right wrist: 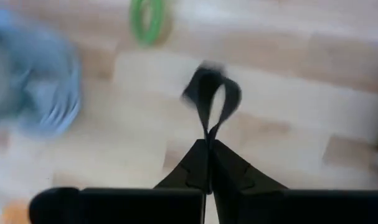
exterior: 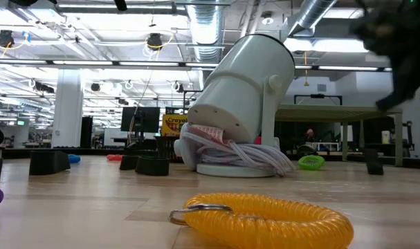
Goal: Pick & Place Office Desk Supplies
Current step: Put the black rubber band into the yellow bin
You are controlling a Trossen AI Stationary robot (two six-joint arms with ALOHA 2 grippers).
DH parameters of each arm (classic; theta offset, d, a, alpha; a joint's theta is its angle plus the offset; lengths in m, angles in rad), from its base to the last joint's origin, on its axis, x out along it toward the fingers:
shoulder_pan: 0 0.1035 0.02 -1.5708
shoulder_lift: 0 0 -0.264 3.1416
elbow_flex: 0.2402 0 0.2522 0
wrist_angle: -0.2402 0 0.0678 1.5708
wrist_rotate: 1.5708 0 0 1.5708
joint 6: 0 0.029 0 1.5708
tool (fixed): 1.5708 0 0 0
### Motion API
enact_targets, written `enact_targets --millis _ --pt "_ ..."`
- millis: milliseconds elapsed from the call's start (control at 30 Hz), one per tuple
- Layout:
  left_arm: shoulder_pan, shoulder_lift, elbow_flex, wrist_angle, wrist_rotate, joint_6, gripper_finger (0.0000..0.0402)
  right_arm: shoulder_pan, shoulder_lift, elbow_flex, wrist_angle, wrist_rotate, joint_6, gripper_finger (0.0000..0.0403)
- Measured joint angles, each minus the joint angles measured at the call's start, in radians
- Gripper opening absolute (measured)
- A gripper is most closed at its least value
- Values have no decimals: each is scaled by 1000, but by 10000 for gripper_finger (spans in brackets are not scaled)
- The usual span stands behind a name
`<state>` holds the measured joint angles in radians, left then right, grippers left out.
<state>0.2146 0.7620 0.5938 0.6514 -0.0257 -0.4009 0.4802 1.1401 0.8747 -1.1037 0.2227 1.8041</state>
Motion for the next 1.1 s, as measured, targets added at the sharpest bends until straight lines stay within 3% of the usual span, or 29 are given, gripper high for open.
enact_targets --millis 167,367,767,1100 --pt "0 0 0 0 0 1 159 88 -8 73 39 -150 -72 2" --pt "0 0 0 -2 18 0 159 240 4 88 239 -295 1 1" --pt "0 0 0 -10 26 1 159 566 193 88 458 -387 399 0" --pt "0 0 0 -9 26 -22 159 608 364 88 430 -401 413 11"
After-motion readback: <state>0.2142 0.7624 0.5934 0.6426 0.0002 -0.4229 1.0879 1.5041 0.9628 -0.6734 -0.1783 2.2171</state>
